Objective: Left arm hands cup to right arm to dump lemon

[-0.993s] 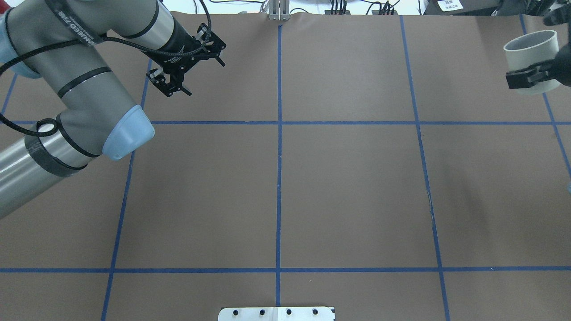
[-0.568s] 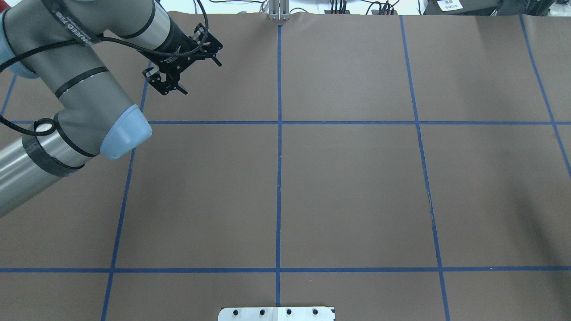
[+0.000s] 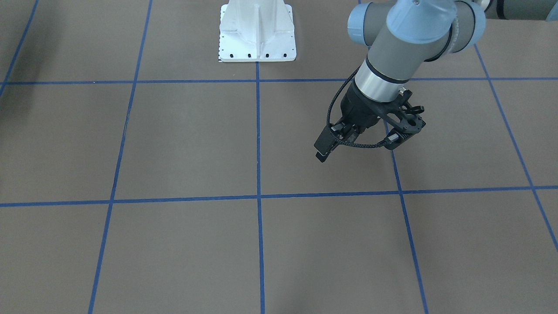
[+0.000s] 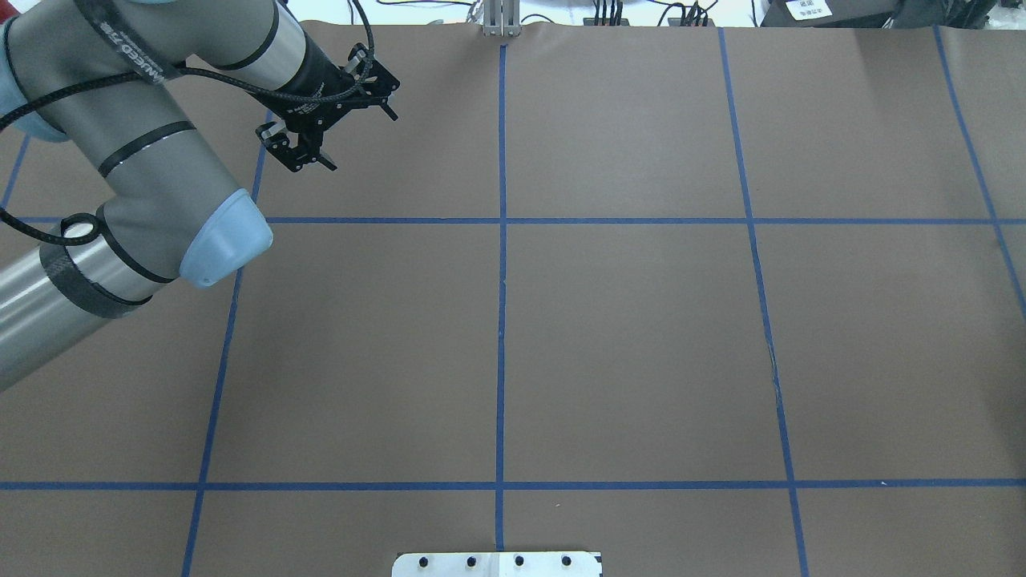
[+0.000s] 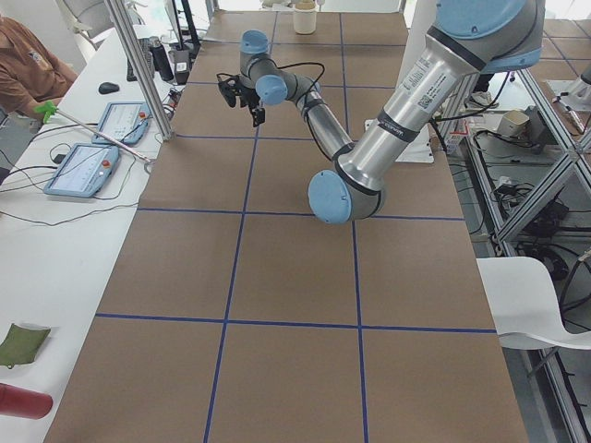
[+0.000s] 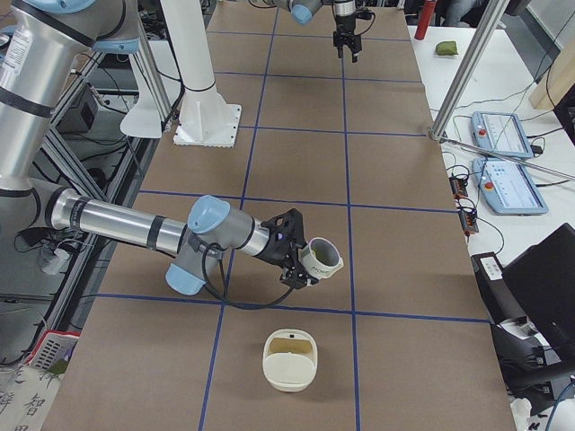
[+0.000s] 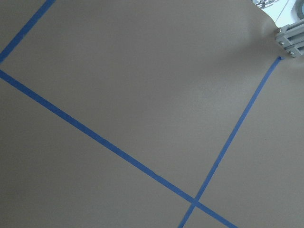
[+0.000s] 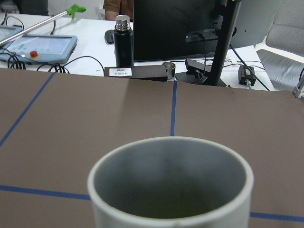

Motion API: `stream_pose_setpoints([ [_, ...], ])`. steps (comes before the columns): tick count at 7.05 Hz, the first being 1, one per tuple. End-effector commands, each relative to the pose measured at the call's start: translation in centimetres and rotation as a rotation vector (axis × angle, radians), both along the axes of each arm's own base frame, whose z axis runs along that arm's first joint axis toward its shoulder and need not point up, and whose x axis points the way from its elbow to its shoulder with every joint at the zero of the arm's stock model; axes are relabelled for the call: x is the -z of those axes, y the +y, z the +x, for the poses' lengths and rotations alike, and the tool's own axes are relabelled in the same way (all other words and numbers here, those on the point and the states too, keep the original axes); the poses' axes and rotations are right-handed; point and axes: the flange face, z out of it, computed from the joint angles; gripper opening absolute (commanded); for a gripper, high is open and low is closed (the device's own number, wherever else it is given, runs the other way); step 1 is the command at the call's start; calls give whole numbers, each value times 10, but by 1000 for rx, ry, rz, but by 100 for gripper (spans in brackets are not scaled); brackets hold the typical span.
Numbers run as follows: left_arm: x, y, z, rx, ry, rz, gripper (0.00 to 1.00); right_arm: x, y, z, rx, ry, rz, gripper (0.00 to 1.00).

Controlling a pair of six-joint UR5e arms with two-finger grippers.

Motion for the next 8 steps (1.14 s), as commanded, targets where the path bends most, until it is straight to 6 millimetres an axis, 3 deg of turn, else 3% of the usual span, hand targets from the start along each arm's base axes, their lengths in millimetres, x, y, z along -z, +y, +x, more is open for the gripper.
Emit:
stream_pose_setpoints([
  [1,0,0,0,-14,-7,23,100,-47,33,2,-59,-214,-14,0],
  [3,-1,-3,-1,-22,-13,39,100,-96,65,3,-76,-346,-24,0],
  [4,0,-3,-2,-21,-12,42,100,-104,76,4,-106,-429,-52,0],
  [8,2,-2,-4,-25,-10,56,100,-102,72,3,-198,-767,-153,0],
])
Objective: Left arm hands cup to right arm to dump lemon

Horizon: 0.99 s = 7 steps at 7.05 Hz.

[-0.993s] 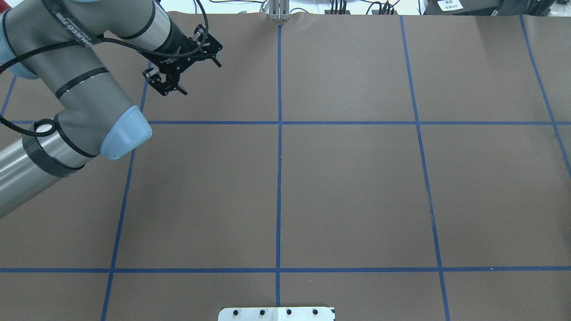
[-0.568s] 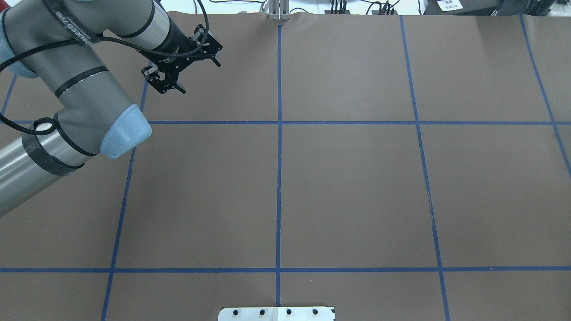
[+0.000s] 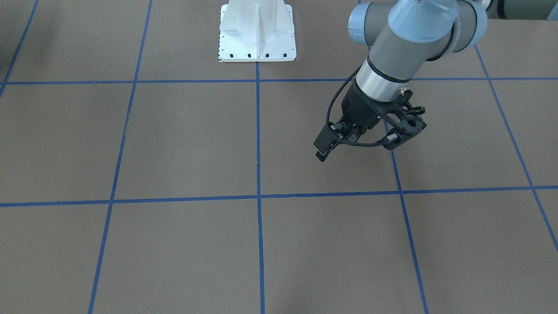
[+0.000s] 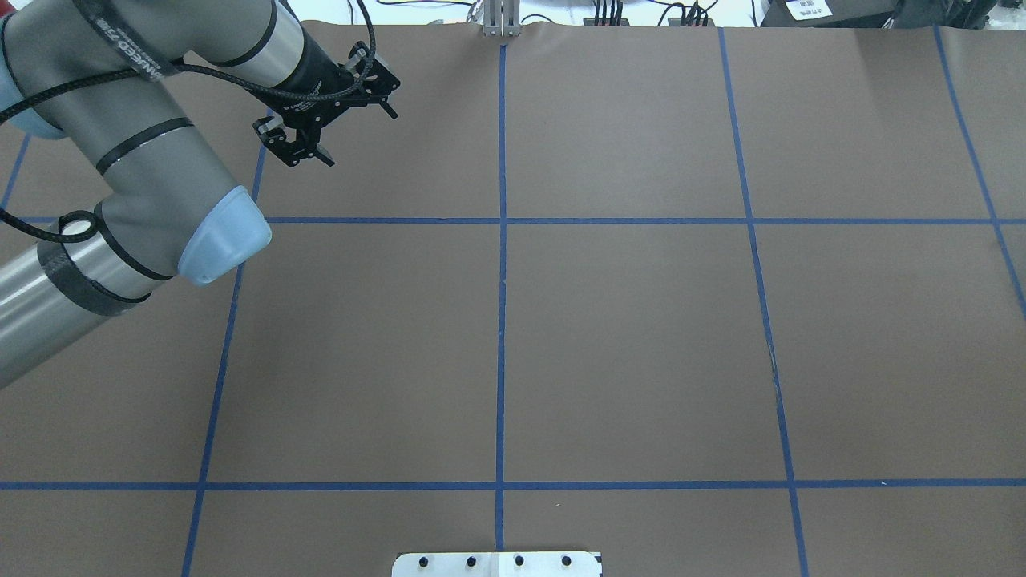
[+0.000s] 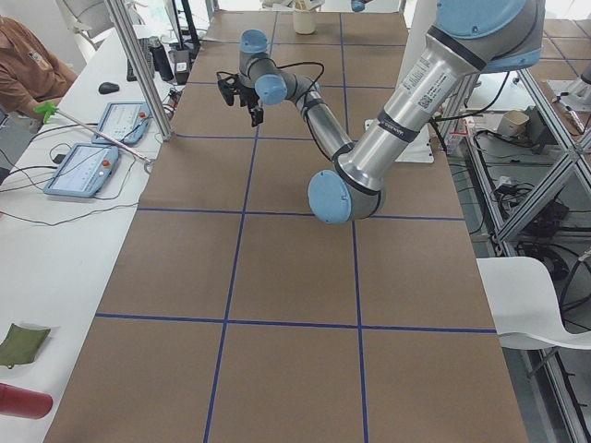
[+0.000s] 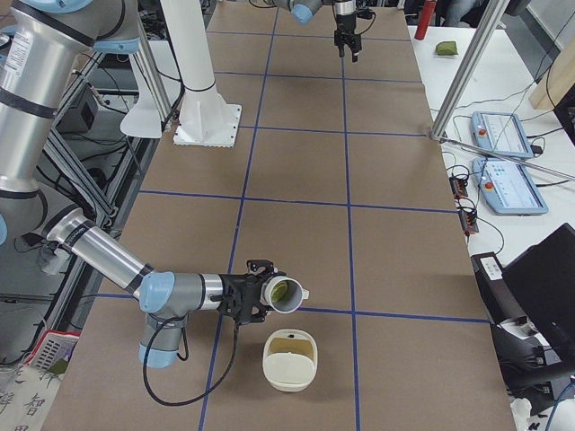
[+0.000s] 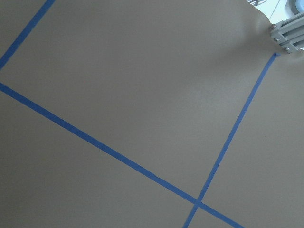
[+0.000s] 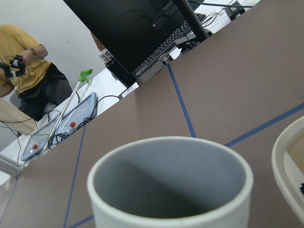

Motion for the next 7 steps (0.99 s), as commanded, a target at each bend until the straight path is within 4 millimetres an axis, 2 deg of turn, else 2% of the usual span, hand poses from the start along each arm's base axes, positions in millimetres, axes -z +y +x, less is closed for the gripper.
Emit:
stream_pose_setpoints([
  [1,1,-2,-3,-3,-3,15,100,-10,-4,0,-32,-172,-51,0],
  [2,-1,-4,-5,-1,-5,14,100,-13,-3,0,-40,-215,-73,0],
  [4,0,-5,-5,2,-6,15,100,-6,-6,4,-75,-373,-118,0],
  [7,-2,-7,-2,-6,-21,40,100,-17,0,9,-106,-409,-166,0],
])
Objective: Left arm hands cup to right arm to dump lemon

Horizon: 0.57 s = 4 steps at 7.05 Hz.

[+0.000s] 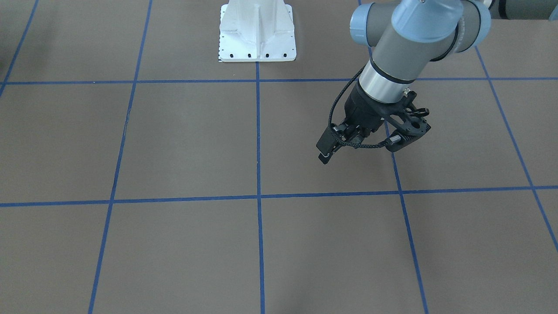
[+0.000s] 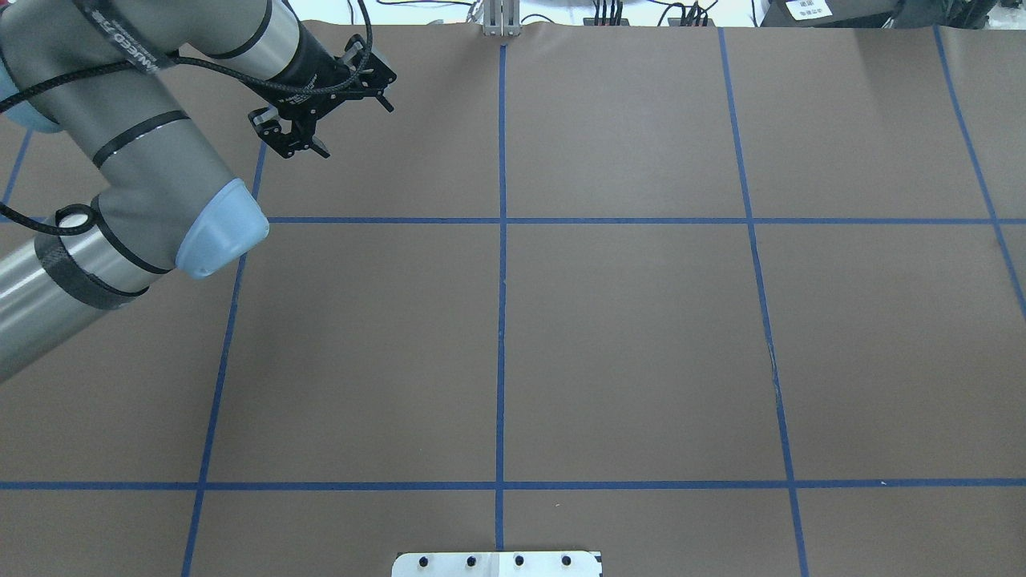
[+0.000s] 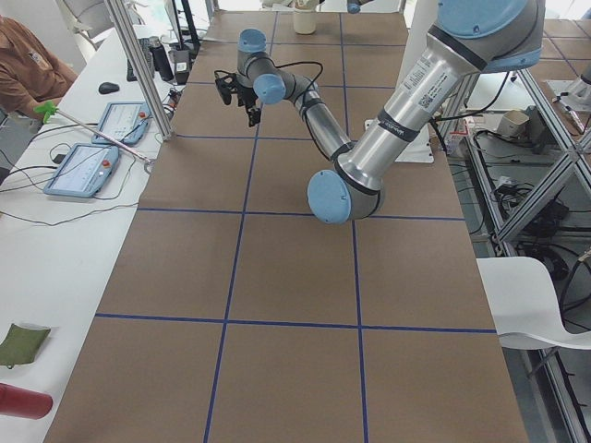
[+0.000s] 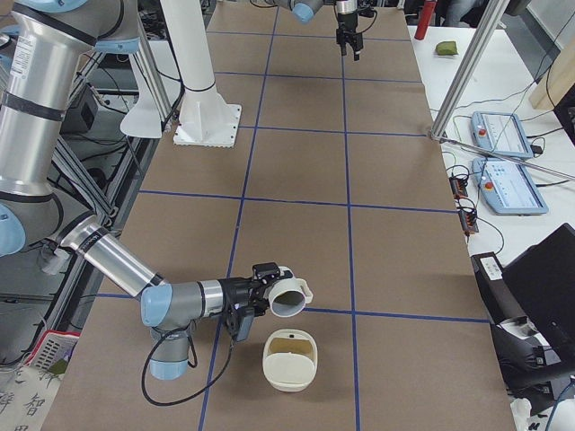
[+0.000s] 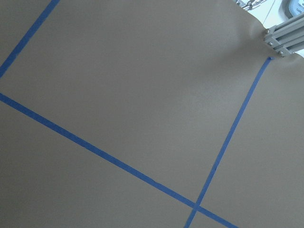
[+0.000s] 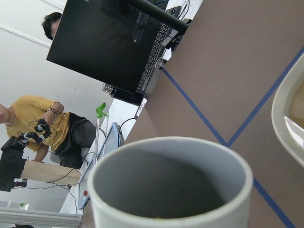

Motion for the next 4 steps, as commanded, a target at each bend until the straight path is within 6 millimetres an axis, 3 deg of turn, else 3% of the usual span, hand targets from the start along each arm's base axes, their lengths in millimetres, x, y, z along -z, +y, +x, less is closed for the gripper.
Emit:
stream_pose_setpoints([
  [1,2,-1,1,-9,-6,18,100,-6,-2,5,-30,-76,-58,0],
  [4,3,-2,2,-13,-7,26,100,-12,1,16,-81,-156,-118,0],
])
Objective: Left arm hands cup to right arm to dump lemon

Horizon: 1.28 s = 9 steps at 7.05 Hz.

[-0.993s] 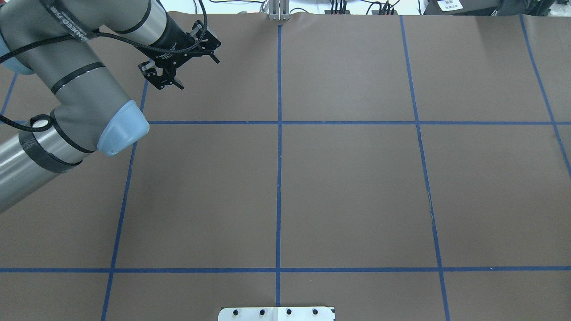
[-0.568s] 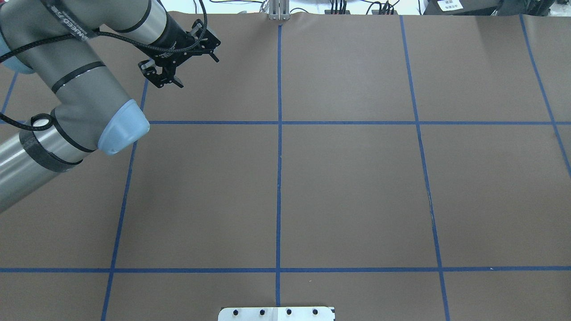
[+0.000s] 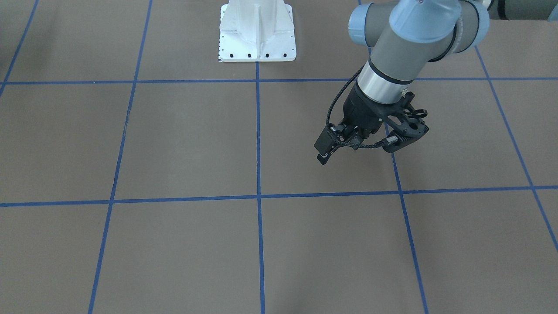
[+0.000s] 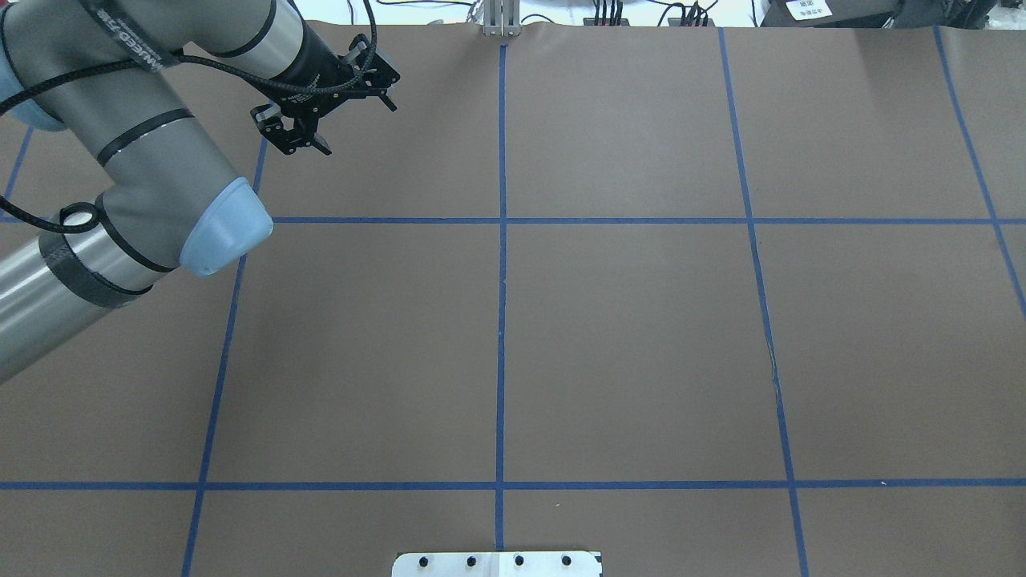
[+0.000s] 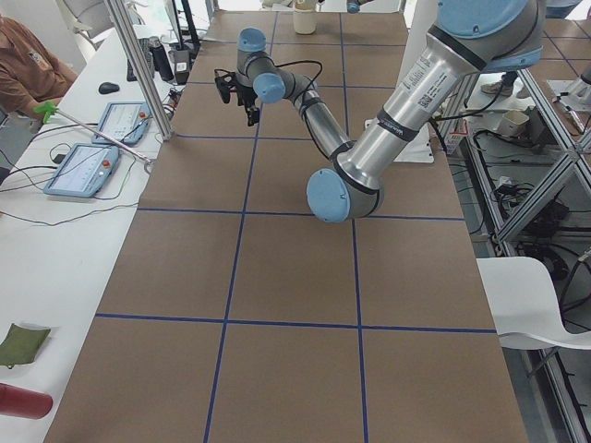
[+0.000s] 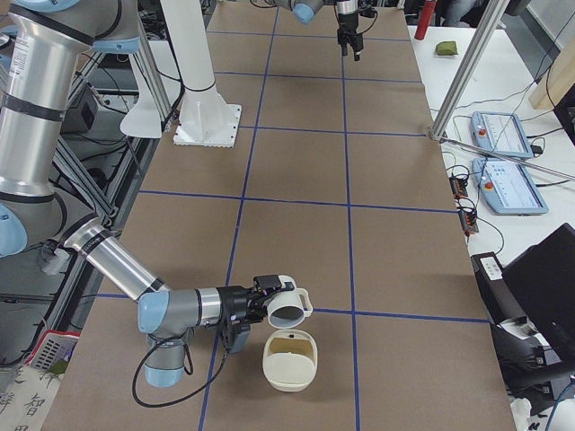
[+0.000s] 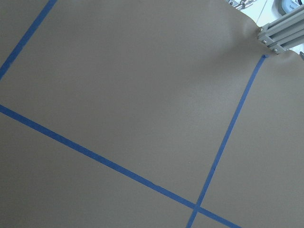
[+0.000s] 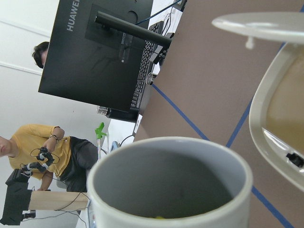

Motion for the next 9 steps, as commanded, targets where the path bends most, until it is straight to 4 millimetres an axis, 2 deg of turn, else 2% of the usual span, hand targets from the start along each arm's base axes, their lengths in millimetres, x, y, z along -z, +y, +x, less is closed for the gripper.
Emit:
stream_pose_setpoints([
  [1,1,0,1,-11,-4,17,100,0,2,6,-33,-97,-51,0],
  [3,1,-1,1,-11,-6,19,100,0,4,6,-36,-179,-92,0],
  [5,5,-3,0,-3,-22,57,100,6,11,6,-44,-342,-119,0],
  [9,-1,-10,3,-4,-60,99,100,-6,16,4,-30,-397,-184,0],
])
